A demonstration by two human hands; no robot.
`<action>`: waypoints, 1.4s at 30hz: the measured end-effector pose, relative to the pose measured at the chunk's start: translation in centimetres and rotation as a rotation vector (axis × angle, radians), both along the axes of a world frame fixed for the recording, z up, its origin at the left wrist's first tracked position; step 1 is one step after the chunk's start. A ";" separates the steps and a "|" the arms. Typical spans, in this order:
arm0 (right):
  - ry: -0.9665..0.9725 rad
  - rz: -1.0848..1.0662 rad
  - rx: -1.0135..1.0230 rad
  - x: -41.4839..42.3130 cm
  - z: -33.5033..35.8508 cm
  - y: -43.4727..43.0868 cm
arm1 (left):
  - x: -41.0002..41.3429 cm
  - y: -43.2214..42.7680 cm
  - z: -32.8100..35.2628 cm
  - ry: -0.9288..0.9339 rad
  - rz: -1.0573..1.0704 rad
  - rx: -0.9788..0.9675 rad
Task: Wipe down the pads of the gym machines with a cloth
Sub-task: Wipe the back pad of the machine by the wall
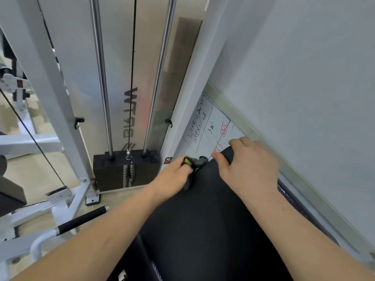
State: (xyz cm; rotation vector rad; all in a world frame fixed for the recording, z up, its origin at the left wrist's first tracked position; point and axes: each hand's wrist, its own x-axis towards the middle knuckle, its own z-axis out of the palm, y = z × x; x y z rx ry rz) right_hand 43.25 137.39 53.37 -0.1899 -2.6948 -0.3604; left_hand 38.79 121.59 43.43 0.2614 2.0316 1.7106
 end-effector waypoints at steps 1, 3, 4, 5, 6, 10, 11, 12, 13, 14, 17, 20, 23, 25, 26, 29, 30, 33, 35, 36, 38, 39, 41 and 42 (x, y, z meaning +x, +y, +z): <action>0.002 0.003 -0.010 0.0 0.0 0.0 | -0.5 0.9 1.4 0.020 0.027 0.082; 0.012 0.007 -0.034 0.0 0.0 0.1 | -1.3 2.8 4.8 0.027 0.030 0.251; 0.022 0.006 -0.043 -0.1 0.2 0.1 | -1.5 3.7 5.9 0.050 0.006 0.278; 0.022 0.001 -0.050 0.0 0.3 0.2 | -1.5 4.3 6.4 0.065 -0.013 0.265; 0.014 -0.013 -0.051 0.0 0.5 0.3 | -1.4 4.8 6.1 0.068 -0.012 0.256; -0.083 -0.046 -0.069 0.2 1.2 0.5 | 0.9 1.8 1.4 -0.035 0.085 0.156; -0.097 -0.037 -0.060 0.3 1.3 0.4 | 1.6 0.5 -0.2 -0.068 0.110 0.117; -0.094 -0.002 -0.027 0.4 1.2 0.3 | 2.6 -1.0 -2.1 -0.098 0.144 0.055; -0.075 0.056 0.017 0.5 1.0 0.0 | 3.6 -2.4 -4.1 -0.136 0.187 -0.023; -0.058 0.130 0.055 0.5 0.3 -0.7 | 4.8 -3.9 -6.4 -0.175 0.243 -0.101; -0.189 0.343 0.078 0.9 -3.6 -4.0 | 7.1 -6.7 -11.4 -0.333 0.307 -0.194; -0.410 0.445 0.077 1.8 -8.9 -7.2 | 6.0 -6.6 -12.2 -0.370 0.332 -0.173; -0.507 0.461 0.132 2.0 -11.3 -8.1 | 3.3 -4.9 -9.7 -0.263 0.319 0.001; -0.515 0.459 0.178 2.2 -11.8 -8.1 | 2.6 -3.8 -9.2 -0.185 0.311 0.070; -0.526 0.450 0.196 2.3 -12.0 -8.0 | 2.9 -3.5 -9.6 -0.166 0.318 0.053; -0.556 0.439 0.224 2.6 -12.4 -8.3 | 5.8 -3.6 -12.9 -0.147 0.512 -0.085; -0.552 0.438 0.223 2.8 -12.5 -8.4 | 6.8 -3.6 -14.0 -0.153 0.582 -0.126; -0.530 0.487 0.232 3.7 -12.4 -8.8 | 9.4 -3.0 -15.2 -0.126 0.730 -0.198; -0.527 0.553 0.249 5.1 -12.4 -9.0 | 12.2 -2.2 -15.8 -0.113 0.812 -0.276; -0.539 0.579 0.241 5.7 -12.4 -9.0 | 14.1 -1.6 -16.2 -0.138 0.832 -0.312; -0.582 0.628 0.200 7.2 -12.7 -8.8 | 20.0 0.3 -16.8 -0.235 0.792 -0.369; -0.610 0.640 0.188 7.8 -12.9 -8.6 | 23.5 1.5 -17.3 -0.269 0.771 -0.379; -0.654 0.657 0.179 9.1 -13.4 -8.1 | 29.8 3.6 -17.8 -0.300 0.759 -0.380; -0.660 0.672 0.180 9.7 -13.6 -7.7 | 31.9 4.3 -17.9 -0.341 0.717 -0.383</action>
